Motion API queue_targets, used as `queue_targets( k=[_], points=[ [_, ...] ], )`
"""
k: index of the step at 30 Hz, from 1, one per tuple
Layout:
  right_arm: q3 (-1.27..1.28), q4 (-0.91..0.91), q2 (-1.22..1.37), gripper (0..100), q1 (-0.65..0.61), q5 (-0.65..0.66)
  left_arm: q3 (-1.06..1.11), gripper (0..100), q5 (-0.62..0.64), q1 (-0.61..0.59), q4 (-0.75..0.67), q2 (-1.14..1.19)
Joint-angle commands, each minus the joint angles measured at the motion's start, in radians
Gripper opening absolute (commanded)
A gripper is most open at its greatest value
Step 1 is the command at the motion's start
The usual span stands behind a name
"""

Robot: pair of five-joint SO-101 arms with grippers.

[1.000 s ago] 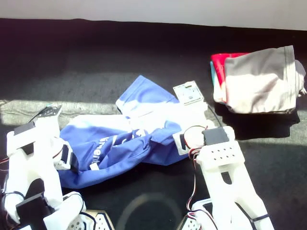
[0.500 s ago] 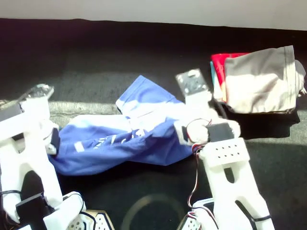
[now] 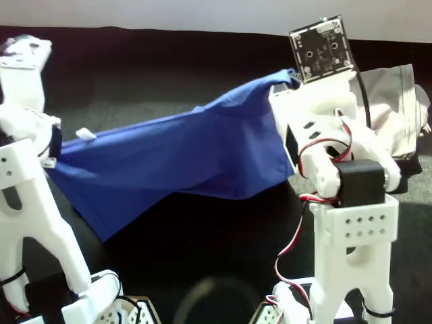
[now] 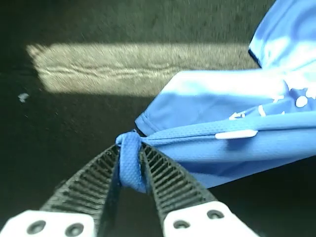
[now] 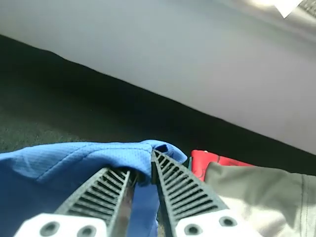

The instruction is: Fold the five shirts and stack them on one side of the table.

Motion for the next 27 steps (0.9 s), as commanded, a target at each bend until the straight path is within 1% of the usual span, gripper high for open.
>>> queue_targets(
  k=[1,4,9,13,15,20,23,25,27],
  points=[
    [-0.179,0.056,0.004,0.6,0.018,0.018,-0.154,1,0.009,0.015,0.008,-0.094],
    [-0.331,0.133,0.004,0.6,0.018,0.018,-0.193,1,0.009,0.015,0.008,-0.199],
    [-0.631,0.271,0.004,0.6,0.019,0.021,-0.191,1,0.009,0.012,0.005,-0.364],
    [-0.823,0.335,0.004,0.6,0.021,0.095,-0.199,1,0.038,0.013,0.000,-0.455],
    [-0.883,0.344,0.004,0.6,0.035,0.124,-0.199,1,0.048,0.015,0.000,-0.483],
    [-0.975,0.325,0.004,0.6,0.145,0.173,-0.199,1,0.057,0.015,0.000,-0.495],
    [-1.003,0.334,0.004,0.6,0.162,0.180,-0.200,1,0.057,0.015,-0.003,-0.501],
    [-1.023,0.334,0.002,0.6,0.163,0.180,-0.203,1,0.057,0.008,-0.031,-0.503],
    [-1.047,0.335,0.002,0.6,0.191,0.180,-0.236,1,0.057,0.008,-0.041,-0.503]
  ],
)
